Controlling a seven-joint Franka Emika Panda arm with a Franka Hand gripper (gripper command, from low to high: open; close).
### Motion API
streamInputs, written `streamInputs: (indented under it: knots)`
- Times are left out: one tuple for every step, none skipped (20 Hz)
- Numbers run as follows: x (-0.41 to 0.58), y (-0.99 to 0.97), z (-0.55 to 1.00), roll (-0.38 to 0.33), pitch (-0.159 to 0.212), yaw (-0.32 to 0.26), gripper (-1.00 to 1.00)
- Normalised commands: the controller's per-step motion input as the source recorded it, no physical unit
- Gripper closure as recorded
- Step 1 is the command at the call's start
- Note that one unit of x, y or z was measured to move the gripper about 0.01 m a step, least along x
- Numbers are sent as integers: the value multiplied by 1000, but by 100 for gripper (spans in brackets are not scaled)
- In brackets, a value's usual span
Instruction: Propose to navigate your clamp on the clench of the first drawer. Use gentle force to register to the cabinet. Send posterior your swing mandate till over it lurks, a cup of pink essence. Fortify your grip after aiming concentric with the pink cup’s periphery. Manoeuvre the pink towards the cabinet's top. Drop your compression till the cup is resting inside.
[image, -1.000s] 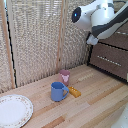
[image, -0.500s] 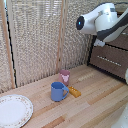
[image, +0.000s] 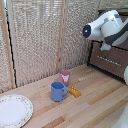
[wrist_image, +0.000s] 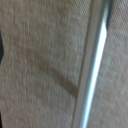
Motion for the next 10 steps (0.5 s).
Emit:
streamInputs:
  knots:
    - [0, -291, 91, 3, 58, 309, -100]
    - [0, -231, 106, 3, 64, 318, -100]
    - [0, -180, 120, 0, 74, 321, -100]
    - [-11, -214, 140, 0, 94, 303, -100]
    - [-6, -263, 86, 19, 77, 303, 100]
    - [0, -226, 63, 24, 47, 220, 100]
    - [0, -323, 60, 61, 9, 153, 100]
    - [0, -329, 63, 42, 0, 91, 100]
    - [0, -374, 29, 67, 0, 17, 100]
    - [0, -383, 0, 13, 0, 13, 100]
